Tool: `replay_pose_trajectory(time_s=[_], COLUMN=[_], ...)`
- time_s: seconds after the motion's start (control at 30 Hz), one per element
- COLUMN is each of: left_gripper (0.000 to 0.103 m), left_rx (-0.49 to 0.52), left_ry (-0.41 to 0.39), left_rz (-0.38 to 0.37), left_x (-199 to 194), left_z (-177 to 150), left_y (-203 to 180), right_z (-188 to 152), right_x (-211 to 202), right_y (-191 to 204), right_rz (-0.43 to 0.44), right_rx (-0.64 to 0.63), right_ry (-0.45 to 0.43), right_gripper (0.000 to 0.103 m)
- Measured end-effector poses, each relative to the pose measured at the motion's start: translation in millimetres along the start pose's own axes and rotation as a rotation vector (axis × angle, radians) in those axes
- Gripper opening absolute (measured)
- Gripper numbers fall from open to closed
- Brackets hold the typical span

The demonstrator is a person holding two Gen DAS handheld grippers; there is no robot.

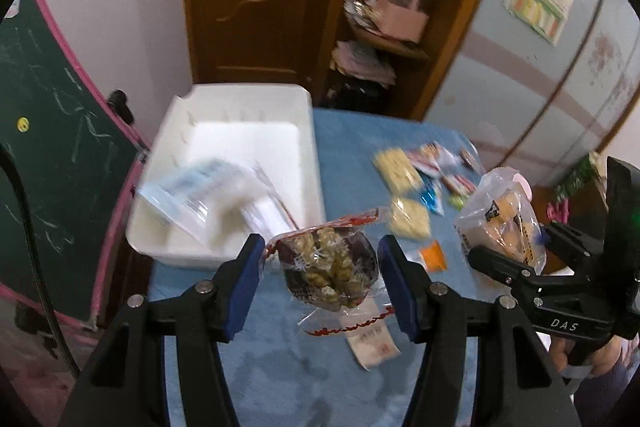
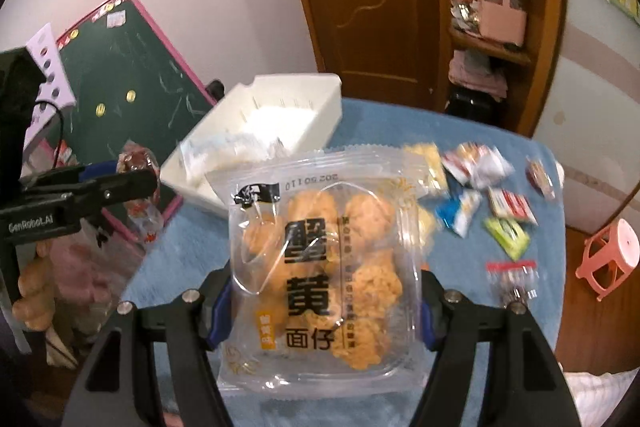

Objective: Organize snacks
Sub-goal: 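Lift nut bag with left gripper while right carries cake bag into the box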

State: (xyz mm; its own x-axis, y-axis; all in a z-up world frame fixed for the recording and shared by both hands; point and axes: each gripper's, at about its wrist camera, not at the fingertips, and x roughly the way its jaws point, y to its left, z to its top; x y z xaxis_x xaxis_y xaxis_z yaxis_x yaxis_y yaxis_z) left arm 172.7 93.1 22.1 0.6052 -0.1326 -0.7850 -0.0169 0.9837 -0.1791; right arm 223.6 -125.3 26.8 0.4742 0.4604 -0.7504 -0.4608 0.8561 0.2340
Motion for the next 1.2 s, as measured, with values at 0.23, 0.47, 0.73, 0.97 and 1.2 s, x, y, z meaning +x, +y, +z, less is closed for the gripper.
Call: replay_pose_trajectory(time_s=[0.23,0.47,0.73,0.97,1.2], left_gripper=[0.057,0.057,0.067,0.085,0.085], left_rx=[-0.082,-0.135,-0.176,-0.164,-0.219], left_ry=[-0.033,-0.004,0.059,0.06,0.031], left_rz=[0.081,0.142,0.2,0.199,0.14], left_x=[22,76,135,143,119], left_z=[72,116,141,140,128], left_y=[69,112,140,148,149], right_z=[87,131,155,155,154], right_x=[54,127,202,222,193], right_y=[29,44,57,58,57], right_rz=[0.021,0.004,-0.037,-0.017,-0.005], right_rx=[0.11,0.137,0.132,0.148,0.13], right_ry=[-0.009,0.019,0.072,0.06,-0.007], right_gripper=[0.07,0.071,0.083,0.089,0.094])
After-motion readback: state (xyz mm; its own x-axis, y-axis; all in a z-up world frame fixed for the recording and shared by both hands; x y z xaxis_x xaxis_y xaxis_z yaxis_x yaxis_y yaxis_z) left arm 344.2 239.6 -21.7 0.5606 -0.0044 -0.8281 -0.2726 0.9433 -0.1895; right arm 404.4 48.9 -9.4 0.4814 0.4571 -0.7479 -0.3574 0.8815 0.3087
